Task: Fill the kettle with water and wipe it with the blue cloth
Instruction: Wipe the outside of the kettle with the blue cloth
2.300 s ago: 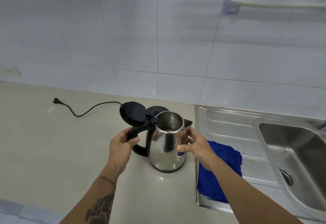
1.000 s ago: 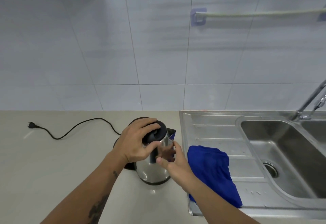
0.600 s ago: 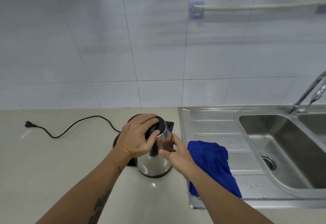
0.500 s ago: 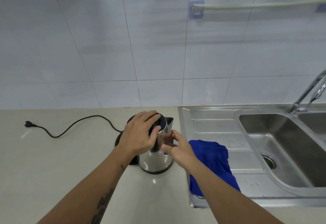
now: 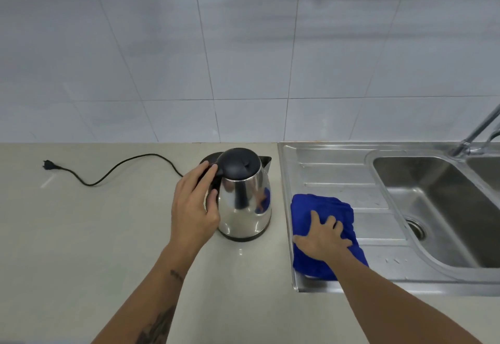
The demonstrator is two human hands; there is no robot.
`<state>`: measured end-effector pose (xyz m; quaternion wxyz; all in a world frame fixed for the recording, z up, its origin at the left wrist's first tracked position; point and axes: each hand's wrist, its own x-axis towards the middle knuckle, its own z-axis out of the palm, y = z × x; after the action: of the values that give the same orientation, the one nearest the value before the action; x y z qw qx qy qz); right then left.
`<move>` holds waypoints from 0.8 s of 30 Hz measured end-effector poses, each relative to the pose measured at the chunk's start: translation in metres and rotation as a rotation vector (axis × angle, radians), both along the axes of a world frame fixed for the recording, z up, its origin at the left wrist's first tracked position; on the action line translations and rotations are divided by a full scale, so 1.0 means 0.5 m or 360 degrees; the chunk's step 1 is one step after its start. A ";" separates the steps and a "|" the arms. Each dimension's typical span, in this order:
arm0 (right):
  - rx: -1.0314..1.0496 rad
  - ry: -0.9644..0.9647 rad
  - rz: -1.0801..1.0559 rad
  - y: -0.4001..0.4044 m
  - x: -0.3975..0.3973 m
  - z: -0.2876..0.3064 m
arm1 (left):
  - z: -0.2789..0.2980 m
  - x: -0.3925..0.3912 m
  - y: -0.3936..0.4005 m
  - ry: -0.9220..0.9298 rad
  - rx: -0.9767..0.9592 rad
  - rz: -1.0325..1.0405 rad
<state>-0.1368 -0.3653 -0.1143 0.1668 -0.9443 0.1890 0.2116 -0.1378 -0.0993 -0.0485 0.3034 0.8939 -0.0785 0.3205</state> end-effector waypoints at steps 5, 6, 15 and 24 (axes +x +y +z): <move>-0.0284 -0.0207 0.0161 0.003 -0.012 -0.021 | 0.000 0.014 -0.006 0.0040 -0.0080 0.0086; -0.0301 -0.0220 0.0177 0.002 -0.014 -0.022 | 0.000 0.012 -0.009 0.0029 -0.0074 0.0068; 0.0658 -0.0686 -0.0231 -0.002 -0.020 0.048 | 0.016 -0.004 -0.023 0.0114 -0.0084 -0.0085; 0.1198 -0.1329 -0.0309 0.147 -0.039 0.183 | 0.027 0.001 -0.005 0.0273 -0.0396 -0.0334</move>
<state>-0.1561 -0.2915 -0.0226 0.5709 -0.8017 0.1045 -0.1431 -0.1375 -0.1017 -0.0350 0.4490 0.8604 -0.1050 0.2170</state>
